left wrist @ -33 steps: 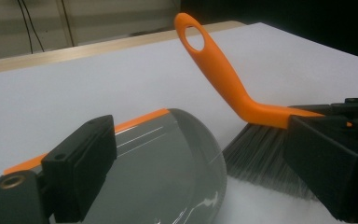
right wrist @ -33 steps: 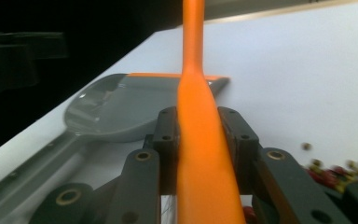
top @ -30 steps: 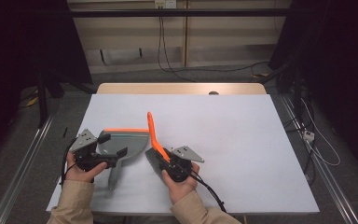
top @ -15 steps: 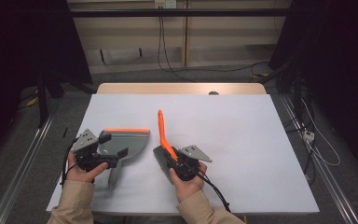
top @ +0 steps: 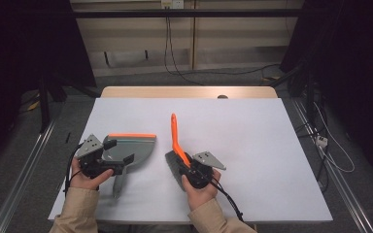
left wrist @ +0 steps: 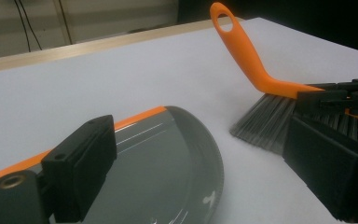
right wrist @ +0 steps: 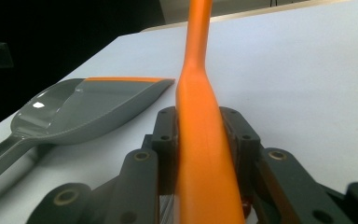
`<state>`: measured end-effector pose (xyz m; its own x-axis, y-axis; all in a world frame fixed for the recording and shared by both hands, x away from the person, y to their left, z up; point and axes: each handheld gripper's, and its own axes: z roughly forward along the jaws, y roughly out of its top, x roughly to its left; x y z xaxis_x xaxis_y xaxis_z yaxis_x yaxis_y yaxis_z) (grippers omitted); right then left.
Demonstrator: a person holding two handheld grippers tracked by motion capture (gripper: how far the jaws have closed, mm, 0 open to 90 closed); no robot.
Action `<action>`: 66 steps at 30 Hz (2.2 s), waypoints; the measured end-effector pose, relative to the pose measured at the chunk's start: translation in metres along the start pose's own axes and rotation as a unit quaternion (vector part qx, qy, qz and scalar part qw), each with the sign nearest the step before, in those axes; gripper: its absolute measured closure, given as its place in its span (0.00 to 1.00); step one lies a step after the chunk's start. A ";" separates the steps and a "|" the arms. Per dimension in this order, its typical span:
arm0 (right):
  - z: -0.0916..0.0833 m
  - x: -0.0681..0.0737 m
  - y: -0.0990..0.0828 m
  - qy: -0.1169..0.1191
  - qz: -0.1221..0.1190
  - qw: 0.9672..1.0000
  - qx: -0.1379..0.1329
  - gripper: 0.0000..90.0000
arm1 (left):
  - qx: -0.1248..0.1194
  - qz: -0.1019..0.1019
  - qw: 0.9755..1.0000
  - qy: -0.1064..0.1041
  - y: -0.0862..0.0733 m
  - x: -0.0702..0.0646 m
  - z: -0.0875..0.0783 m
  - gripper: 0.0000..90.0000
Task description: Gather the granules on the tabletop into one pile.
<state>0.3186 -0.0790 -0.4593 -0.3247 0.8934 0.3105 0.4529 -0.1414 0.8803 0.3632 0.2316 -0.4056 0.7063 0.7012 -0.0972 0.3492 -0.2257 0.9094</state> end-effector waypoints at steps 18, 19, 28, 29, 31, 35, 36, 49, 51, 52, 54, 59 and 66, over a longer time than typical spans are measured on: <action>-0.002 -0.007 0.003 0.014 0.022 1.000 -0.014 0.79 | 0.004 0.002 1.000 -0.001 0.000 -0.001 0.003 0.11; -0.001 -0.008 0.004 0.018 0.024 0.999 -0.014 0.79 | 0.007 0.004 1.000 -0.001 0.000 -0.001 0.004 0.11; 0.001 -0.012 0.036 0.075 0.002 0.997 -0.027 0.79 | 0.006 0.003 1.000 0.000 0.000 0.001 0.003 0.11; 0.003 -0.017 0.042 0.090 -0.015 0.995 -0.031 0.79 | 0.005 0.001 1.000 0.000 0.000 0.001 0.003 0.11; 0.007 -0.026 0.052 0.094 -0.047 0.994 -0.031 0.79 | 0.004 -0.001 1.000 0.000 -0.001 0.001 0.003 0.11; 0.019 -0.046 0.064 0.113 -0.111 0.987 -0.021 0.79 | 0.008 0.000 1.000 0.001 -0.001 0.002 0.004 0.11; 0.023 -0.050 0.066 0.127 -0.126 0.984 -0.020 0.79 | 0.010 0.001 1.000 0.001 -0.001 0.002 0.004 0.11; 0.078 -0.077 0.070 0.237 -0.241 0.941 0.012 0.79 | 0.014 -0.005 1.000 0.003 -0.003 0.005 0.006 0.11; 0.081 -0.079 0.067 0.256 -0.236 0.937 0.016 0.79 | 0.013 -0.007 1.000 0.005 -0.003 0.006 0.005 0.11; 0.082 -0.080 0.066 0.262 -0.242 0.934 0.018 0.79 | 0.013 -0.007 1.000 0.005 -0.003 0.006 0.005 0.11; 0.081 -0.083 0.065 0.269 -0.257 0.928 0.025 0.79 | 0.014 -0.006 1.000 0.005 -0.004 0.006 0.005 0.11; 0.071 -0.080 0.068 0.283 -0.284 0.914 0.063 0.79 | 0.013 -0.007 1.000 0.004 -0.004 0.005 0.005 0.11; 0.061 -0.072 0.065 0.300 -0.321 0.895 0.081 0.79 | 0.011 -0.008 1.000 0.004 -0.004 0.005 0.004 0.11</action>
<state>0.4218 -0.1269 -0.4460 -0.9260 0.3726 -0.0608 0.1120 0.4250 0.8982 0.3678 0.2336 -0.4110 0.6955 0.7103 -0.1082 0.3741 -0.2294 0.8986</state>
